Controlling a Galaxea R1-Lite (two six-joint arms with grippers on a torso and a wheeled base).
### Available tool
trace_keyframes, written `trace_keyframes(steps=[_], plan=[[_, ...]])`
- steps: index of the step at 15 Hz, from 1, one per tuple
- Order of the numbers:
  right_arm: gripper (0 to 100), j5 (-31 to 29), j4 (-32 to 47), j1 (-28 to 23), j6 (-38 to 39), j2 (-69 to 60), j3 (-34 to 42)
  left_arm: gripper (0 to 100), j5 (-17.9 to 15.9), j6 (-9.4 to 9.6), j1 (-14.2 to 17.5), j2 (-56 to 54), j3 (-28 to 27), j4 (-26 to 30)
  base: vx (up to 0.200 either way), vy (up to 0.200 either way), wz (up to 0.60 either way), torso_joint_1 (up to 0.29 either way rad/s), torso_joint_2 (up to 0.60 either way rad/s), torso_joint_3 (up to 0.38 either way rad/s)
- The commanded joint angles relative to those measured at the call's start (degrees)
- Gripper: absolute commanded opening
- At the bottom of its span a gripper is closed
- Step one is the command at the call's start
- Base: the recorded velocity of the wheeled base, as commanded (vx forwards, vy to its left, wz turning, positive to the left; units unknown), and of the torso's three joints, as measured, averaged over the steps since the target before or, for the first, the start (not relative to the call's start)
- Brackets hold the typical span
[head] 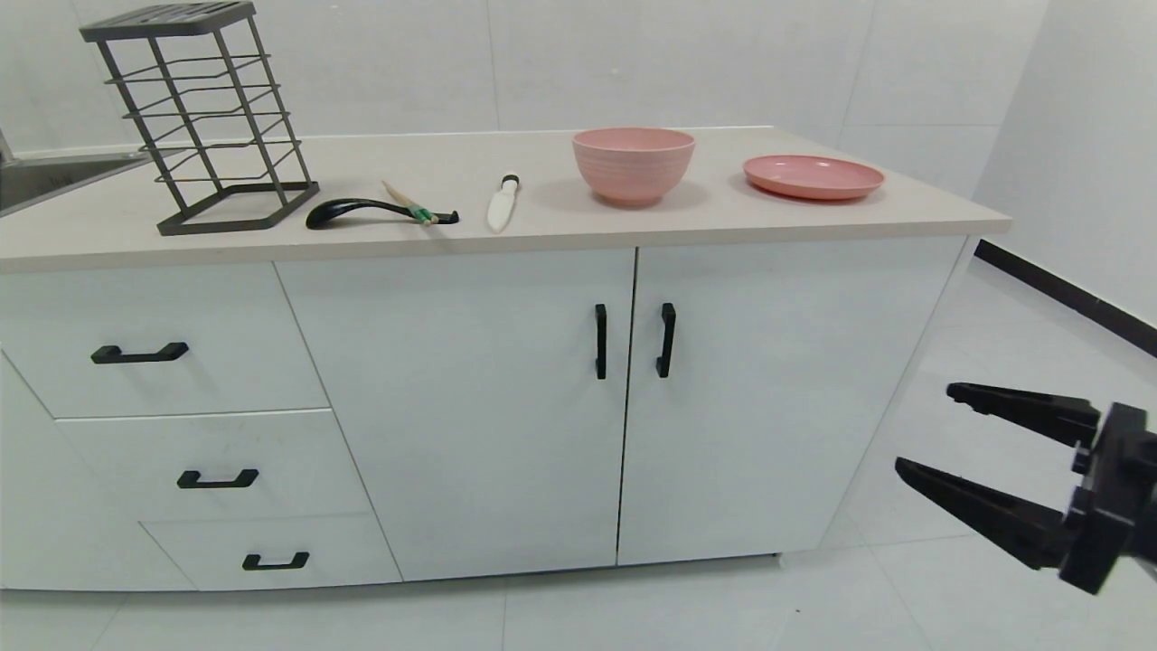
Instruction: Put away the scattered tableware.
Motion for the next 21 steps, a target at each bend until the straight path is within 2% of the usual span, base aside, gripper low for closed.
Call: trace_keyframes(steps=[1, 4, 7, 9, 11, 19, 21], plan=[[100, 2.1, -6.6, 0.6, -1.4, 11.6, 0.2, 100, 0.0, 0.02, 0.1, 0.1, 0.0, 0.0, 0.000, 0.000, 0.00, 0.000, 0.00, 0.000], [100, 6.1, -16.4, 1.1, -4.0, 22.3, 0.3, 100, 0.0, 0.89, 0.1, 0.1, 0.0, 0.0, 0.000, 0.000, 0.00, 0.000, 0.00, 0.000], [100, 13.0, -25.0, 1.4, -4.9, 30.9, 0.7, 100, -0.1, 0.89, 0.0, 0.1, 0.0, 0.0, 0.000, 0.000, 0.00, 0.000, 0.00, 0.000], [100, 15.3, -29.4, 1.3, -4.9, 34.6, -0.1, 100, -0.3, 0.98, 0.0, 0.1, 0.0, -0.1, 0.000, 0.000, 0.00, 0.000, 0.00, 0.000], [100, 16.8, -30.9, 1.5, -5.2, 38.6, -3.1, 100, -0.6, 1.07, 0.0, 0.1, 0.0, -0.1, 0.000, 0.000, 0.00, 0.000, 0.00, 0.000], [100, 16.6, -33.3, 2.5, -7.2, 60.0, -26.1, 100, -2.3, 0.19, 0.0, 0.1, 0.0, 0.0, 0.000, 0.000, 0.00, 0.000, 0.00, 0.000], [100, 16.6, -34.7, 3.5, -8.0, 60.1, -25.6, 100, -3.2, 0.72, 0.0, 0.1, 0.0, -0.1, 0.000, 0.000, 0.00, 0.000, 0.00, 0.000]])
